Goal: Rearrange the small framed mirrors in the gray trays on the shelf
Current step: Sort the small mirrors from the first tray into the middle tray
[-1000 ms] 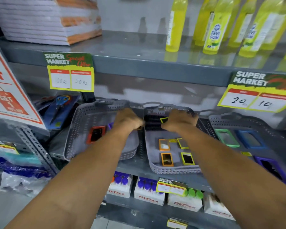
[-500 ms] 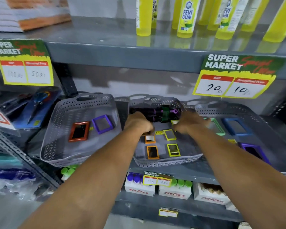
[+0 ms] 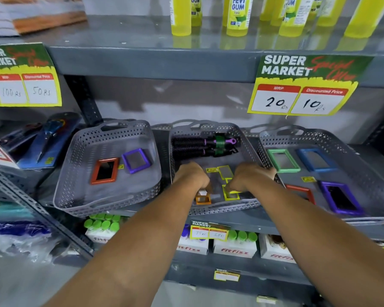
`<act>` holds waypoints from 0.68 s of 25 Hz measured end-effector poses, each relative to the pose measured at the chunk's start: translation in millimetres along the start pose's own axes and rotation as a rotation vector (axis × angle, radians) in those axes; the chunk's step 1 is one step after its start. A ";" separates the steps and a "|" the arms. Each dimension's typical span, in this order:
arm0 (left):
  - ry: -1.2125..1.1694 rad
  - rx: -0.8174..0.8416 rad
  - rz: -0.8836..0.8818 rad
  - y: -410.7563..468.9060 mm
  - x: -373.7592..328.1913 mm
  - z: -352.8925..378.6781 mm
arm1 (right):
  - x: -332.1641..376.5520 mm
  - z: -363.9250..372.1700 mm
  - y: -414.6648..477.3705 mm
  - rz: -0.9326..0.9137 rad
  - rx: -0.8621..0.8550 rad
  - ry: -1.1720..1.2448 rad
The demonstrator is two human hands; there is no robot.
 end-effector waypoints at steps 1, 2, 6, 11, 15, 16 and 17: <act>0.009 -0.009 -0.001 0.9 -0.6 2.9 | 1.3 2.8 -1.7 -0.006 0.005 -0.010; 0.020 -0.016 -0.001 1.9 -1.1 6.1 | 2.3 5.5 -2.7 -0.009 0.007 -0.016; 0.038 -0.048 -0.014 2.1 -3.2 15.0 | 3.4 14.5 -1.8 -0.016 -0.001 -0.062; 0.038 -0.083 -0.021 3.8 -3.4 20.9 | 3.9 22.9 3.9 0.003 -0.006 -0.071; 0.070 -0.095 -0.025 4.2 -0.6 23.2 | 3.1 23.1 3.9 -0.002 -0.011 -0.083; 0.084 -0.098 -0.025 4.6 -0.6 23.6 | 2.5 23.4 4.2 -0.004 -0.009 -0.085; 0.099 -0.097 -0.022 4.4 -1.0 23.7 | 2.4 24.0 4.5 -0.004 -0.011 -0.087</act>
Point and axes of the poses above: each hand's wrist, its own y-axis towards the middle knuckle, its own z-axis out of the palm, x = y × z, the point moved 3 cm from there along y, towards the middle knuckle, and after that the axes turned 9 degrees about y, right-handed, at the moved point
